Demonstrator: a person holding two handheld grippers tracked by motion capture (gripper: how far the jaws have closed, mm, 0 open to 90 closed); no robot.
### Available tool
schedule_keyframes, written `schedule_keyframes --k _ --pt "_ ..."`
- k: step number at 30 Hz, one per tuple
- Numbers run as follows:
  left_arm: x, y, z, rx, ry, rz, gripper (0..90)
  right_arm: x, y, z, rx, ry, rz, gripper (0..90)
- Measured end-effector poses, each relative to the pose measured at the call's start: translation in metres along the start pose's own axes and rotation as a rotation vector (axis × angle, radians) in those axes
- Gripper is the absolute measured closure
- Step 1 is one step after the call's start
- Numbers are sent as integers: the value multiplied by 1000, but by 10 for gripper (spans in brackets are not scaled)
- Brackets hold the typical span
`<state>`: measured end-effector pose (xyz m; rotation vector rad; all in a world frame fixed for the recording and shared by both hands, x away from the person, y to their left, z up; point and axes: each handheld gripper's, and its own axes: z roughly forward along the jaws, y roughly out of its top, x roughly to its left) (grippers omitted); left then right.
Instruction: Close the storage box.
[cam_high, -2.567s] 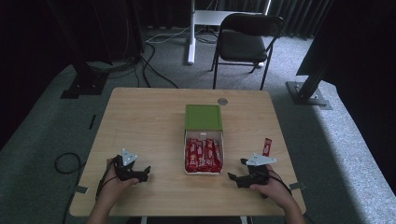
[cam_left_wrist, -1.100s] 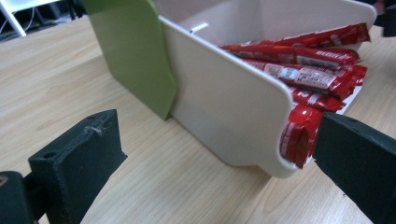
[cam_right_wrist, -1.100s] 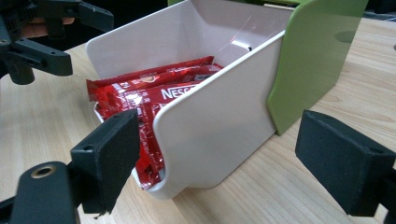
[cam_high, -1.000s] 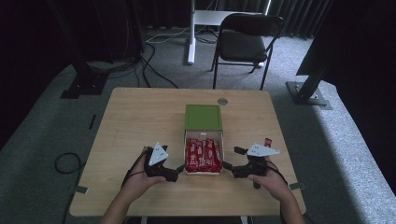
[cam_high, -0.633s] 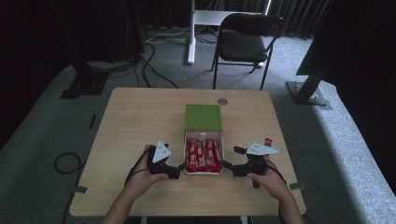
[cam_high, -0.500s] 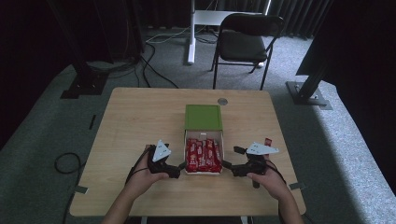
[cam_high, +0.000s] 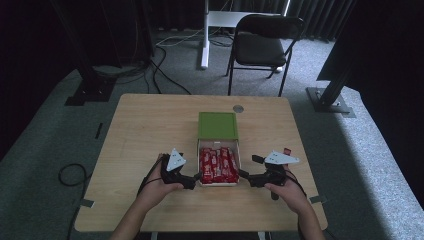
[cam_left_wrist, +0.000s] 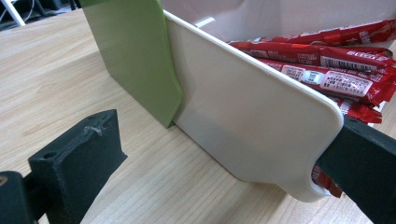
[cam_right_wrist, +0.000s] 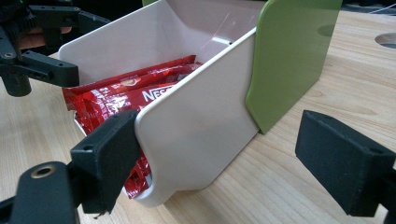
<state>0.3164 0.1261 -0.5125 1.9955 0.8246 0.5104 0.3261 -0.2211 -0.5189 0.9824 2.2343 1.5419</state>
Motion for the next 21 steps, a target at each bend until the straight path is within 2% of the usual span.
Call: schedule_keyframes --k 21 --pt "6 3 4 12 10 -13 21 -3 3 5 5 -13 13 129"
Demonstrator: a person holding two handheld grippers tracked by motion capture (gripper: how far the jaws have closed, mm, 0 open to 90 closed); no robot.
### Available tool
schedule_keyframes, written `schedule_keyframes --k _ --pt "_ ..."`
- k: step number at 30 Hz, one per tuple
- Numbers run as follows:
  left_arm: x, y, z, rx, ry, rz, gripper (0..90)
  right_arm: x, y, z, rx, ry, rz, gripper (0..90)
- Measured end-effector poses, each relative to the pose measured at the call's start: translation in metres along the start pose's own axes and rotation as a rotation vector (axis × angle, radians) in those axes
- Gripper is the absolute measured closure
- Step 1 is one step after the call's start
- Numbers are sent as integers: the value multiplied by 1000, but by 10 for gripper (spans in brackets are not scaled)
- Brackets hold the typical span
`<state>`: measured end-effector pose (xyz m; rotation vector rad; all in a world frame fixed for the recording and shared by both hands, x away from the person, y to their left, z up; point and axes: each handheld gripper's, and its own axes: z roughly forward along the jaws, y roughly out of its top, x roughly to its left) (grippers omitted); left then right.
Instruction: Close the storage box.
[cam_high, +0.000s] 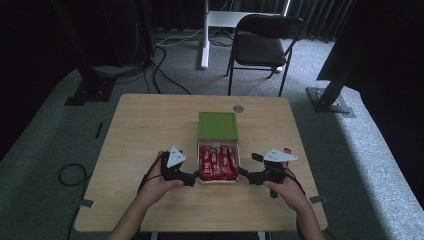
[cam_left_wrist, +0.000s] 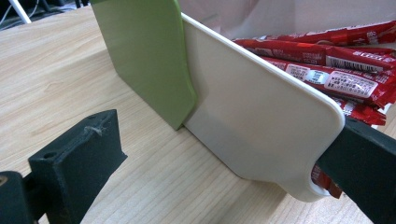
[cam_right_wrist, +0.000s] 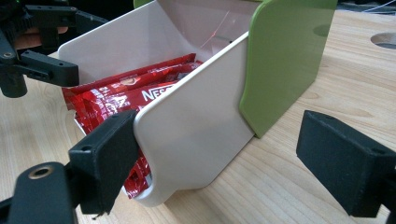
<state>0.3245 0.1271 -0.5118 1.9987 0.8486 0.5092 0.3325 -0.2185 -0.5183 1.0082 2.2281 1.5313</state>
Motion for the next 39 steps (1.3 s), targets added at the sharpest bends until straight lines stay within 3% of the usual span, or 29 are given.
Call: schedule_keyframes --k 8,39 --pt "3 1 4 -2 -3 -14 21 -3 3 2 4 -8 -11 129" --pt "13 10 13 -1 5 -15 21 -12 9 10 -6 -25 26 129"
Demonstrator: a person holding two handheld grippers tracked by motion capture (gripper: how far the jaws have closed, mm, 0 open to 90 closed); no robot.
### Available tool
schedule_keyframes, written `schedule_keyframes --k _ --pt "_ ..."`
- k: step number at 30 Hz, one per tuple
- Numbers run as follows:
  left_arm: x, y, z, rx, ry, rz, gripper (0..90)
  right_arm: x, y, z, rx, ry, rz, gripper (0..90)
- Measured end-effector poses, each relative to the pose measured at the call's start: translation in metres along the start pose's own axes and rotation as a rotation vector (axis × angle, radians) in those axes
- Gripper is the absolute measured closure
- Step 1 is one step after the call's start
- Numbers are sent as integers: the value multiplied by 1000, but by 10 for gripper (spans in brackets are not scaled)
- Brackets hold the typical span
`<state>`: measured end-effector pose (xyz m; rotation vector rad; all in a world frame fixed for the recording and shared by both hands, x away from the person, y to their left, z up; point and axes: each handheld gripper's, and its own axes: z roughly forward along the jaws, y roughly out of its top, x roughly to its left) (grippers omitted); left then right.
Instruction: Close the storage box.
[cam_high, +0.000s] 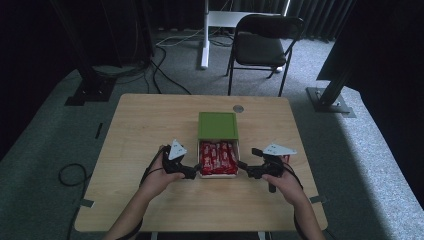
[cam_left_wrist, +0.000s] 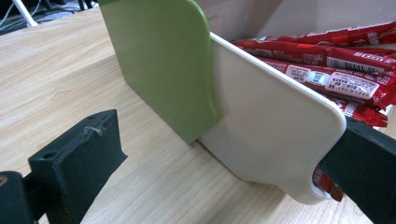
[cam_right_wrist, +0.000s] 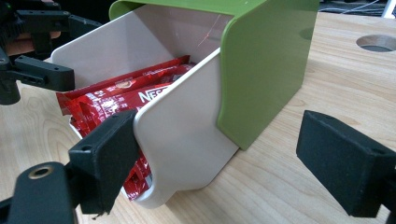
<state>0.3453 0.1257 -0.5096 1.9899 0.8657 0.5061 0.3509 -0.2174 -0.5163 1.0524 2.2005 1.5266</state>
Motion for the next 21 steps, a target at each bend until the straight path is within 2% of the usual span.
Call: schedule_keyframes --k 14,21 --pt "7 1 4 -14 6 -36 21 -4 4 5 -5 -12 3 129" --pt "8 3 5 -9 11 -27 21 -5 6 7 -11 -25 12 129"
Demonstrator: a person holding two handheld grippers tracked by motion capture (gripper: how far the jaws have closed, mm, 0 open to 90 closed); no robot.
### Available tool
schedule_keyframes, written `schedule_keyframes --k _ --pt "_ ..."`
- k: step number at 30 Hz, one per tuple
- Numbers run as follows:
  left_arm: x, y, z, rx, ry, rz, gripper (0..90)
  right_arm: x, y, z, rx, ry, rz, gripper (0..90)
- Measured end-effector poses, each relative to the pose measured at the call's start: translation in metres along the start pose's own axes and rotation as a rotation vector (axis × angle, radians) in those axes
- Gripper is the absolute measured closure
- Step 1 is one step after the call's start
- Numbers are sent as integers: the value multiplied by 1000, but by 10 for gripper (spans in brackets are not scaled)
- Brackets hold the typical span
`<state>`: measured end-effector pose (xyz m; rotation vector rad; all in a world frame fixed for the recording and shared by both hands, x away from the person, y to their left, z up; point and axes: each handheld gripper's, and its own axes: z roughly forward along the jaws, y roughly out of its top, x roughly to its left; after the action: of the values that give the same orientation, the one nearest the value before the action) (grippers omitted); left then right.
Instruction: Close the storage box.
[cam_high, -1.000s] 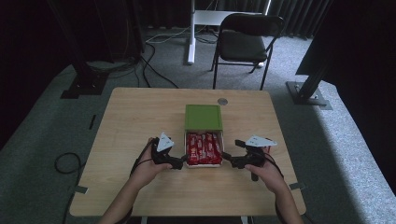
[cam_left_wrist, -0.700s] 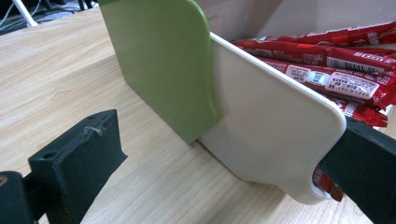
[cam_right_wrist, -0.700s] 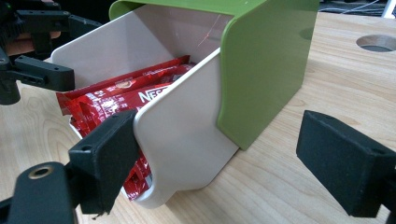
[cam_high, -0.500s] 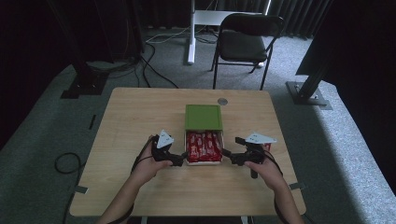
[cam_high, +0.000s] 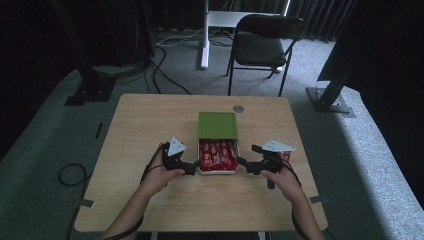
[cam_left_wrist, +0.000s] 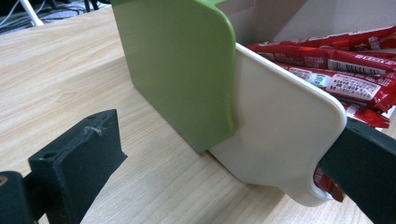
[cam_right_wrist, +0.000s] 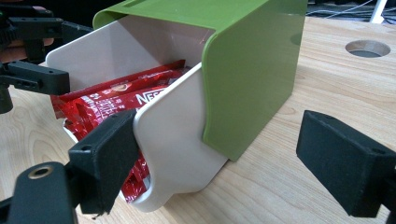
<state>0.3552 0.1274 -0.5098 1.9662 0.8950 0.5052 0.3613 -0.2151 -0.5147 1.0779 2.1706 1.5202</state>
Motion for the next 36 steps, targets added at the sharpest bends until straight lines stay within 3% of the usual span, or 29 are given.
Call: schedule_keyframes --k 14,36 --pt "4 3 3 -3 27 -2 21 -1 6 5 12 -21 -23 129" --pt "9 9 11 -1 58 0 21 -7 11 12 11 -48 -10 127"
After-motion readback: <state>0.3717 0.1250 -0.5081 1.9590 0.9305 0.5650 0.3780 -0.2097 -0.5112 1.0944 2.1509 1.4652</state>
